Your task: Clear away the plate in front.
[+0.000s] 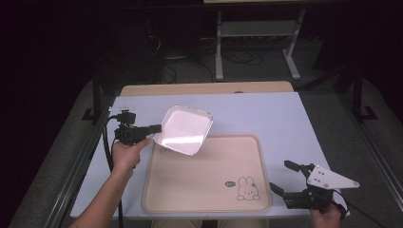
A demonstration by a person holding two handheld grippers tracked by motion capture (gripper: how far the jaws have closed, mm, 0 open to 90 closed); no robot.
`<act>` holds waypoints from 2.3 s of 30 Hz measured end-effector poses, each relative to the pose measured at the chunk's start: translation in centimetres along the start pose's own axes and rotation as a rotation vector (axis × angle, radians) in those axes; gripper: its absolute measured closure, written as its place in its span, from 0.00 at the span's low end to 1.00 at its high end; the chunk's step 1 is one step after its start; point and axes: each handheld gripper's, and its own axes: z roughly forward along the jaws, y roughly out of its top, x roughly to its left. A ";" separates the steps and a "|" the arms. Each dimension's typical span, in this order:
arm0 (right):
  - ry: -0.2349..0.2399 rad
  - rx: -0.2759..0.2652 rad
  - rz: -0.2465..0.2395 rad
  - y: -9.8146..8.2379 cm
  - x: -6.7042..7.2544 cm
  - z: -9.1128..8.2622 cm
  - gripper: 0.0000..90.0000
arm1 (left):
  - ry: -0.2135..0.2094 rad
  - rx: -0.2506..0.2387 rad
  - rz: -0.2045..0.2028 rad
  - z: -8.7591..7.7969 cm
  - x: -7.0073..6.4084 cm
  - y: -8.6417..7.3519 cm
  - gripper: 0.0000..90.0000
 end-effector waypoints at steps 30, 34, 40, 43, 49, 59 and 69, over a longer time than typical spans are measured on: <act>0.007 0.001 0.002 0.0 0.1 0.2 0.14 | 0.021 0.009 -0.039 0.0 -0.5 -3.4 0.99; 0.007 0.002 0.002 0.0 0.1 0.2 0.14 | 0.019 0.013 -0.048 0.3 -0.6 -4.0 0.99; 0.006 0.002 0.002 0.0 0.1 0.2 0.14 | 0.024 0.032 -0.058 1.2 -0.8 -5.4 0.99; 0.008 0.003 0.001 0.0 0.1 0.2 0.14 | 0.021 0.037 -0.060 1.5 -0.9 -5.8 0.99; 0.009 0.001 0.003 0.0 0.1 0.2 0.14 | 0.024 0.045 -0.073 2.1 -1.1 -6.6 0.99; 0.014 0.003 -0.001 0.0 0.1 0.3 0.14 | 0.039 0.038 -0.084 2.6 -1.0 -7.5 0.99; 0.023 0.000 -0.003 0.1 0.2 0.3 0.14 | 0.049 0.026 -0.099 3.0 -1.0 -7.9 0.99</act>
